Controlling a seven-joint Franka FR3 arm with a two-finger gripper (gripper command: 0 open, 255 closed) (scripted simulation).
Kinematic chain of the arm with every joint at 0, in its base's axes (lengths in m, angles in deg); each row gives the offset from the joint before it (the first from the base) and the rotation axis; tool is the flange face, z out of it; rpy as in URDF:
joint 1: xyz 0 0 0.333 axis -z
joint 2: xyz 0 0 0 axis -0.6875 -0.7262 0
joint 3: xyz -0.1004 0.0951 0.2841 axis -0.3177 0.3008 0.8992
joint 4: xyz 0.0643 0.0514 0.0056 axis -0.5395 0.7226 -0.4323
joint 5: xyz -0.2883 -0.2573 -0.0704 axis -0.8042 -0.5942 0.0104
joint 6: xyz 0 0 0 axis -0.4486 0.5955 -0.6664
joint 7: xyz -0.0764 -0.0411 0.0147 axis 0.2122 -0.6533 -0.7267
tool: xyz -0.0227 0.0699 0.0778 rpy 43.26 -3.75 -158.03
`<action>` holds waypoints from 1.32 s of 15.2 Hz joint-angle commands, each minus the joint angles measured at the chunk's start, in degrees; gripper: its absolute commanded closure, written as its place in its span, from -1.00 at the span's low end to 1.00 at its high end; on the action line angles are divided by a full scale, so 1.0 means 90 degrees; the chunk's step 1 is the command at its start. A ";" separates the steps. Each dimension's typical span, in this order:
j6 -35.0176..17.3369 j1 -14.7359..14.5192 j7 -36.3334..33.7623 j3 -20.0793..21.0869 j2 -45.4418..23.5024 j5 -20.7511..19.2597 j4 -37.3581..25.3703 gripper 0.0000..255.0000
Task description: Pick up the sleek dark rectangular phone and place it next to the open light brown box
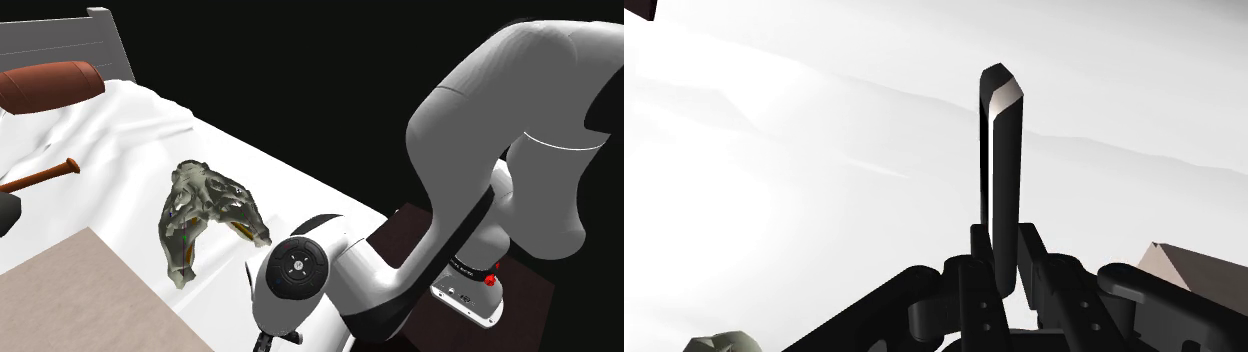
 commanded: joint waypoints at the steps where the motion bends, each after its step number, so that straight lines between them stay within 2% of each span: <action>1: -0.0060 -0.0015 -0.0049 -0.0022 -0.0075 -0.0056 -0.0011 1.00; 7: -0.0060 -0.0016 -0.0049 -0.0022 -0.0075 -0.0056 -0.0011 1.00; 8: -0.0059 -0.0016 -0.0049 -0.0022 -0.0075 -0.0056 -0.0011 -1.00; 13: -0.0059 -0.0016 -0.0049 -0.0022 -0.0075 -0.0056 -0.0011 -1.00; 17: 0.0578 0.0029 0.0289 0.0202 0.0593 0.0446 -0.0032 -1.00; 20: 0.0578 0.0026 0.0290 0.0199 0.0593 0.0447 -0.0032 -1.00</action>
